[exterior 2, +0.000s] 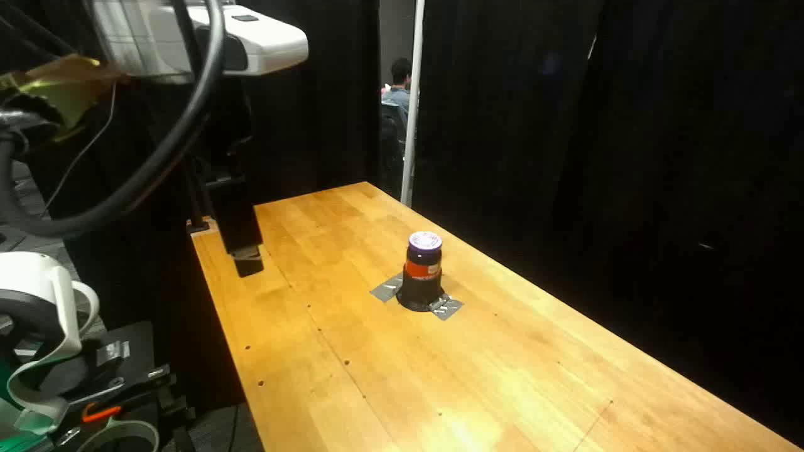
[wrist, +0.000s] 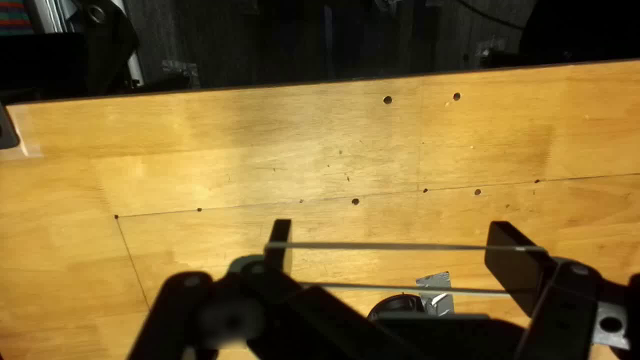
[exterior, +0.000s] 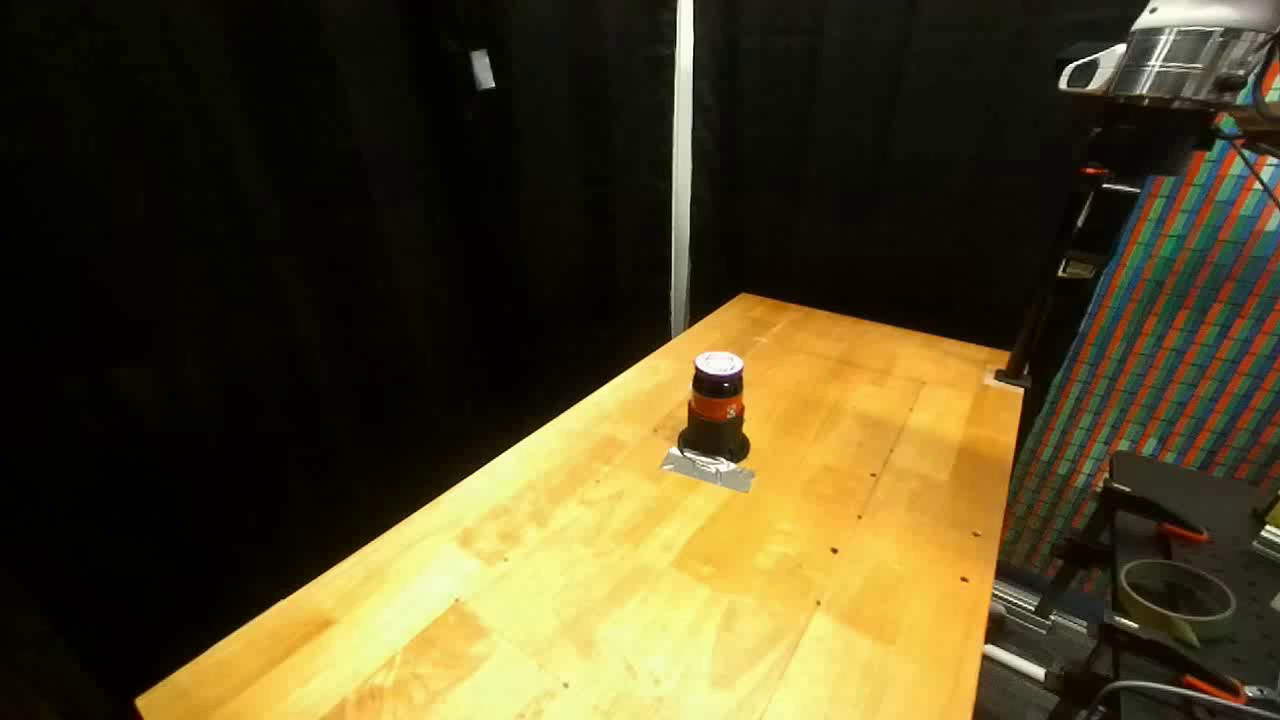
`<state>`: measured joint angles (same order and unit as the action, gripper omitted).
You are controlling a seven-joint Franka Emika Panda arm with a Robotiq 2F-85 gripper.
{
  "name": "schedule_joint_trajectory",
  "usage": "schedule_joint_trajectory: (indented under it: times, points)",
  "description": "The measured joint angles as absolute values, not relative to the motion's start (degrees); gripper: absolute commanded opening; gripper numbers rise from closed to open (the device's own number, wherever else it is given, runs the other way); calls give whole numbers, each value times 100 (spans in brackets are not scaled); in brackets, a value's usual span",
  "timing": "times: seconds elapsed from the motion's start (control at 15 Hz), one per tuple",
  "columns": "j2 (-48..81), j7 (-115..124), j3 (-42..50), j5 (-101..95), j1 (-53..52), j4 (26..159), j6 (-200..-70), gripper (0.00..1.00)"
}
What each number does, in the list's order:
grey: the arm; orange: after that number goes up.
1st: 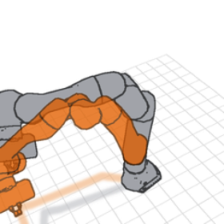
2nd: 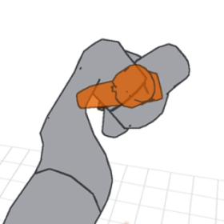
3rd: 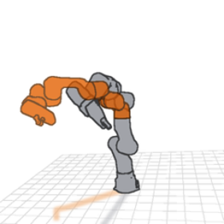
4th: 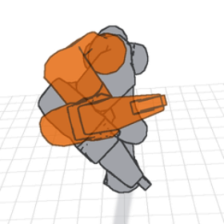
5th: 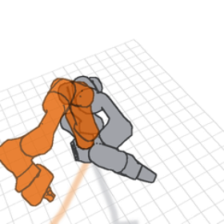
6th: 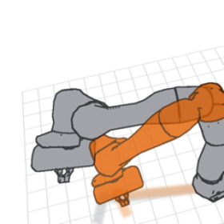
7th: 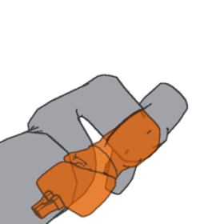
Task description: Put a rubber band on the cup
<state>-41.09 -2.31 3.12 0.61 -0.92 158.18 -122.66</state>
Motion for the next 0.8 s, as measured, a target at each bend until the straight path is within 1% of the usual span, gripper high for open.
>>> schedule_joint_trajectory:
  times: [0.53,0.8]
  points:
    - [-4072,-209,300,61,-92,15795,-12281,100]
    - [-3520,-174,130,61,-107,15400,-12321,100]
